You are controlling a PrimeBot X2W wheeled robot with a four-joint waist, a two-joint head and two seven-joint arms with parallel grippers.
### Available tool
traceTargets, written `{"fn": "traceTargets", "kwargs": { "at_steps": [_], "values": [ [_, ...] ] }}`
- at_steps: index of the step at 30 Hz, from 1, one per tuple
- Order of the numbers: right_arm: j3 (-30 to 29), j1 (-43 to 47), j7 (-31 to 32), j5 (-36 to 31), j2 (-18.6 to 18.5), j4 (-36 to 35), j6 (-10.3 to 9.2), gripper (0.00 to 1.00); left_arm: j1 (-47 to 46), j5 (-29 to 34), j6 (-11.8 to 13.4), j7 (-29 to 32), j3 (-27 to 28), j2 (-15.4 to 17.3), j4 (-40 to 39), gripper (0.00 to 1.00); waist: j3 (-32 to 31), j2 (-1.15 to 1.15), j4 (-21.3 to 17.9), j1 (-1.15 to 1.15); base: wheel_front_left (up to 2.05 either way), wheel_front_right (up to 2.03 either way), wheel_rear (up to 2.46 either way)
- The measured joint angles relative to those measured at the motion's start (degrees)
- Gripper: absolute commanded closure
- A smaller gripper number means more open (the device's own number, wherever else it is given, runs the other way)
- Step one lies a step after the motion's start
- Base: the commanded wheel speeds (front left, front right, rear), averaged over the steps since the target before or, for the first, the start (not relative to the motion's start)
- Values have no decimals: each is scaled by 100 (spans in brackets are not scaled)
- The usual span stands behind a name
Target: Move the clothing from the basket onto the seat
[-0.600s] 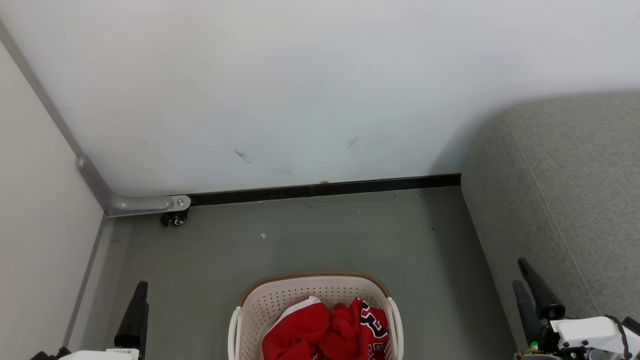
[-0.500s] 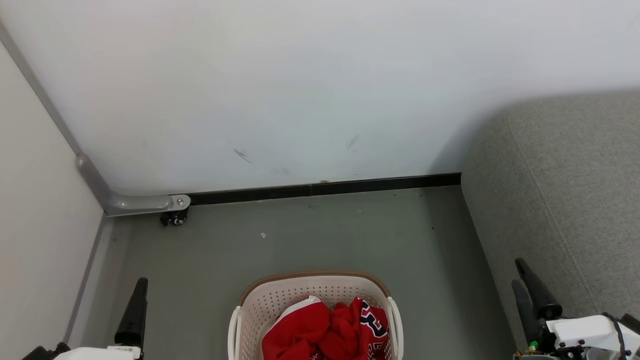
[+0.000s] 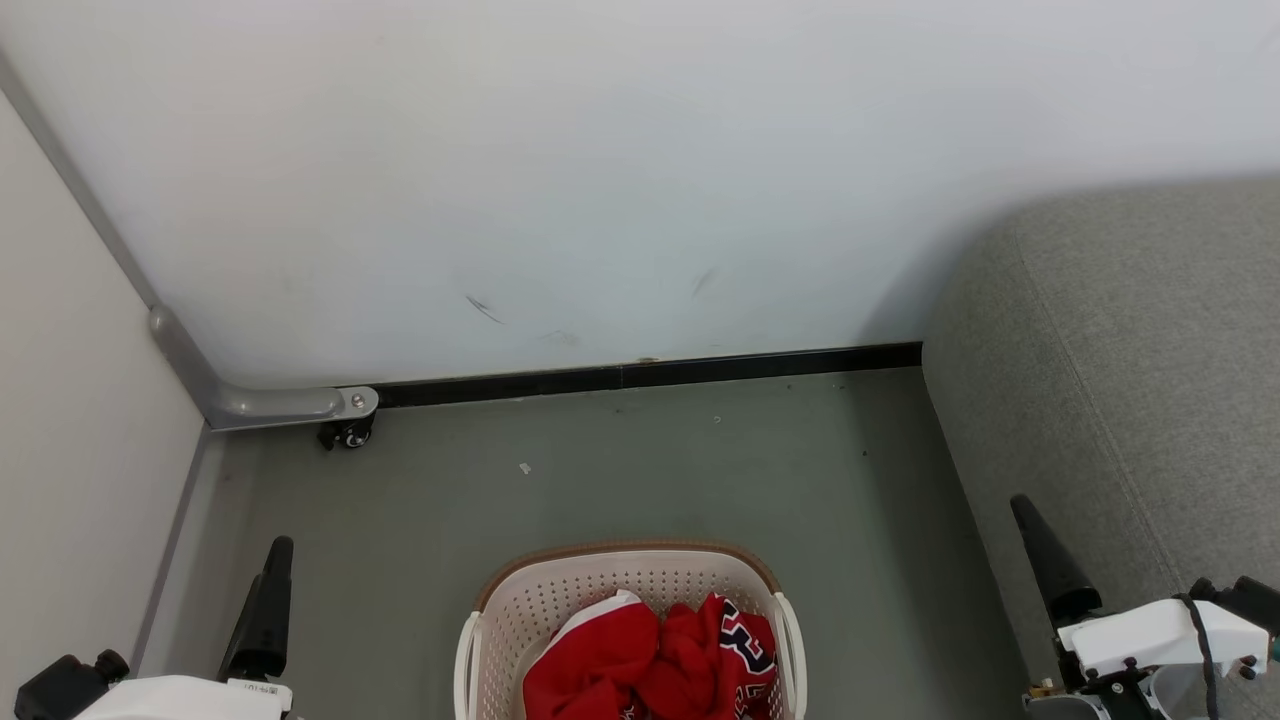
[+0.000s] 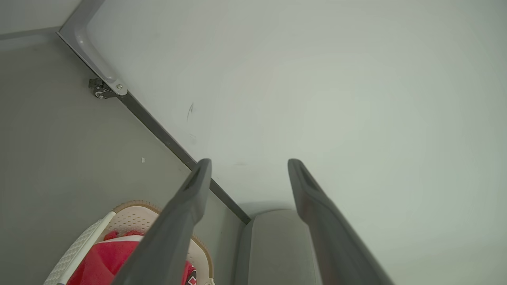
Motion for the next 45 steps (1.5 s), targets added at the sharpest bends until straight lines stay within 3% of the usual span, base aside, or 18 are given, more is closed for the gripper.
{"fn": "traceTargets", "kwargs": {
  "at_steps": [11, 29, 45],
  "values": [
    [74, -94, -205, -1020, -13, -79, 0, 0, -29, 932, 0, -199, -75, 108, -155, 0, -16, 0, -9, 8, 0, 0, 0],
    [434, -120, -568, -2858, -55, -386, 4, 0, -115, 2655, -1, -580, -263, 170, -665, 0, 92, 0, -40, -71, 0, 0, 0],
    [552, -298, -933, -4370, -47, -594, 5, 0, -116, 3974, -2, -943, -353, 176, -931, 0, 222, 0, -54, -86, 0, 0, 0]
  ]
}}
